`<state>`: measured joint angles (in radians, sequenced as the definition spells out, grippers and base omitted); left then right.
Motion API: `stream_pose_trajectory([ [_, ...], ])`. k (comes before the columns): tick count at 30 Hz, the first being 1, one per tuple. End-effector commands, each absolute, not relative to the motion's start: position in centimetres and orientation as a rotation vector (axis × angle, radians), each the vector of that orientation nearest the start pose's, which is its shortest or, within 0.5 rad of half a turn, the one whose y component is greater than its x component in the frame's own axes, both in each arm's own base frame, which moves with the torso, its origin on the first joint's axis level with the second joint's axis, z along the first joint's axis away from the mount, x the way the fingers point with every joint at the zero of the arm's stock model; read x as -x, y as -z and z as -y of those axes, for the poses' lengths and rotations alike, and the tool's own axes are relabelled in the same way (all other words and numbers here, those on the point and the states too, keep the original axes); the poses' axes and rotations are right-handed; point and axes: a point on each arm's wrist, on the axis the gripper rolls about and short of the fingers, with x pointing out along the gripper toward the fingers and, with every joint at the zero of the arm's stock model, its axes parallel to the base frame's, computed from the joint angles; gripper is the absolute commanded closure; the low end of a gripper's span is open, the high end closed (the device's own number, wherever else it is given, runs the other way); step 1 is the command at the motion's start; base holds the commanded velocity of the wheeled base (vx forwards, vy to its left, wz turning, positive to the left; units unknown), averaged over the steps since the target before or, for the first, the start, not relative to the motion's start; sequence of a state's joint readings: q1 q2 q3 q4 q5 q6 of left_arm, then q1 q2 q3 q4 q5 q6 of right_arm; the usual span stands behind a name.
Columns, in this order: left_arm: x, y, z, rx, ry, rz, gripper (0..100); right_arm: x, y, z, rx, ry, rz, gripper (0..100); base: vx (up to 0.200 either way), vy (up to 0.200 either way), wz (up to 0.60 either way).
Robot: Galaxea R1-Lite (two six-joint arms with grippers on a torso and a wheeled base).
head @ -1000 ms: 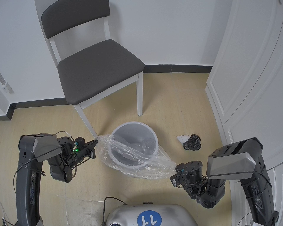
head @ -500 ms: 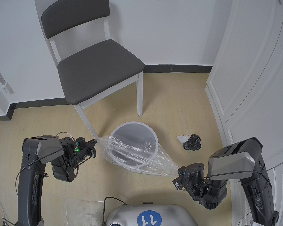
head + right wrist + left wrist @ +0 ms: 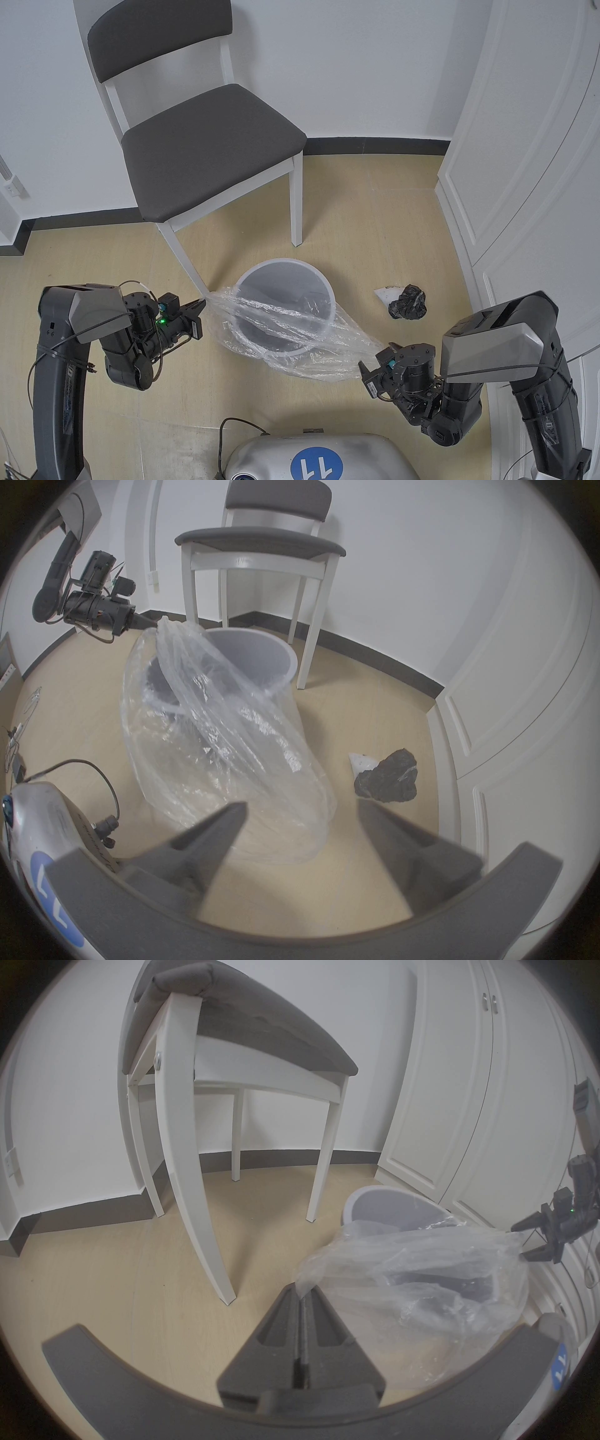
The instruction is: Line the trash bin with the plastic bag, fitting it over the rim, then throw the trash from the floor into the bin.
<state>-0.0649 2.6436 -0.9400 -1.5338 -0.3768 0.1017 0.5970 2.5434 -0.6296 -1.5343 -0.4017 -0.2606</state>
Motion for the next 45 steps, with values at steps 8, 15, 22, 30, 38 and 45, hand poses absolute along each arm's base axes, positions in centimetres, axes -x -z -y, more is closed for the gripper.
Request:
stream_pose_trajectory([
  [8, -39.6, 2.3, 3.8, -0.086, 0.461, -0.129, 100, -27.3, 1.5, -18.5, 0.404, -0.337, -0.258, 0, 0.0, 0.0, 0.0],
  [15, -40.1, 3.9, 3.7, -0.101, 0.456, -0.146, 100, -26.6, 0.9, -19.0, 0.397, -0.373, -0.237, 0, 0.0, 0.0, 0.0],
  [22, -41.1, 5.7, 3.1, -0.138, 0.441, -0.145, 100, -26.6, 0.8, -19.1, 0.394, -0.374, -0.23, 0, 0.0, 0.0, 0.0],
  [30, -40.9, 4.6, 2.8, -0.15, 0.434, -0.125, 0, -26.6, 0.7, -19.1, 0.392, -0.375, -0.227, 0, 0.0, 0.0, 0.0],
  [38, -37.0, -1.0, 2.1, -0.2, 0.469, -0.098, 0, -26.7, 0.1, -19.1, 0.382, -0.372, -0.211, 0, 0.0, 0.0, 0.0],
  [45, -33.6, -4.4, 1.3, -0.338, 0.472, -0.052, 0, -26.7, 0.4, -19.2, 0.384, -0.372, -0.217, 0, 0.0, 0.0, 0.0],
])
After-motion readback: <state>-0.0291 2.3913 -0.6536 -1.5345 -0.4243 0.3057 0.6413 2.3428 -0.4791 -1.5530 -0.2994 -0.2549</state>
